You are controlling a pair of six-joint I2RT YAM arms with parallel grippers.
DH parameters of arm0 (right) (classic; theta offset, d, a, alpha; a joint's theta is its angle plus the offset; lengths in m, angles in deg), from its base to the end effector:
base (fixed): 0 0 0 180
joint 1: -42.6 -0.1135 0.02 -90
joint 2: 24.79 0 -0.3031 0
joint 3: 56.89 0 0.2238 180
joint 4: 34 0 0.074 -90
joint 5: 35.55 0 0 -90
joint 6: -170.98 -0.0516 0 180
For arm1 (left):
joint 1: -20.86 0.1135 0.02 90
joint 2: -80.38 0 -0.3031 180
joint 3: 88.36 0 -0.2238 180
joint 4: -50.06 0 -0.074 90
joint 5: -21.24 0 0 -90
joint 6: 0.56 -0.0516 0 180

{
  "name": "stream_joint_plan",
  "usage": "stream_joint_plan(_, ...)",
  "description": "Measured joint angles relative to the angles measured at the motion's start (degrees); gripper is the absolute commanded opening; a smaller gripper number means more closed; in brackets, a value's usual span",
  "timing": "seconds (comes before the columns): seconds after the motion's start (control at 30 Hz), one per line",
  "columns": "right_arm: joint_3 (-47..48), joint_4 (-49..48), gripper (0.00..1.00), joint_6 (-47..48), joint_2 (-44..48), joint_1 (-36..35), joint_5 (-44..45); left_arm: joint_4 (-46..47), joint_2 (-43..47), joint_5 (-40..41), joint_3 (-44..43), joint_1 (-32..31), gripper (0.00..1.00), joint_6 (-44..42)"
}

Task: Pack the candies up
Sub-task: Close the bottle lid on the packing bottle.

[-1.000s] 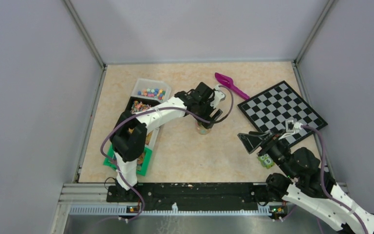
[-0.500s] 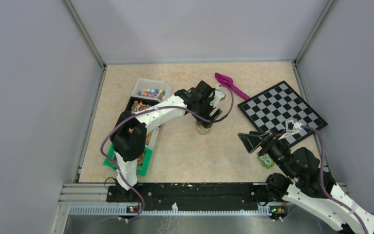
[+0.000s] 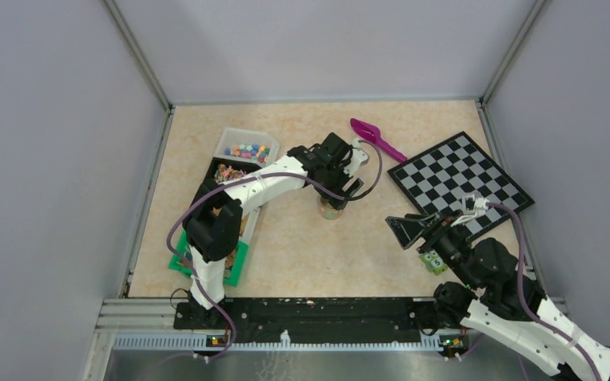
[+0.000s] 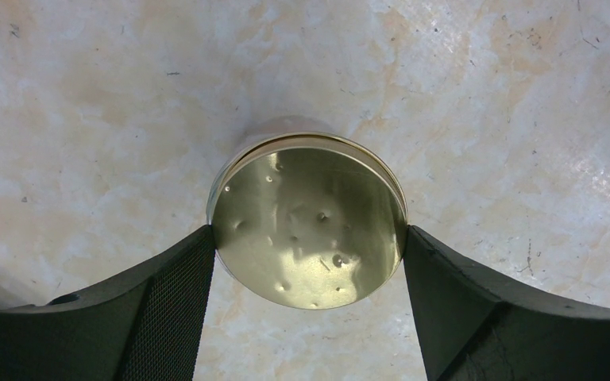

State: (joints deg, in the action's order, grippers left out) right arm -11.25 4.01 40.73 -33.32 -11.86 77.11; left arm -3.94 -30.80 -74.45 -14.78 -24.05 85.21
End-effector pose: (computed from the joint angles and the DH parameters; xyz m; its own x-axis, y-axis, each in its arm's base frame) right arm 0.0280 0.0050 0.2916 -0.3475 0.5394 -0.7670 -0.3963 0.6569 0.6414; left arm 0.2921 -0.2984 0.2704 -0.5494 0.6513 -0.5235 0.7816 0.6221 -0.0463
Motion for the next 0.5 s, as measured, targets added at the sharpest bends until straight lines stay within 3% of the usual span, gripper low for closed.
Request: stream_joint_plan(0.5, -0.9, -0.1, 0.83, -0.4, -0.2, 0.0, -0.8, -3.3, 0.0, 5.2, -1.7, -0.7, 0.82, 0.0)
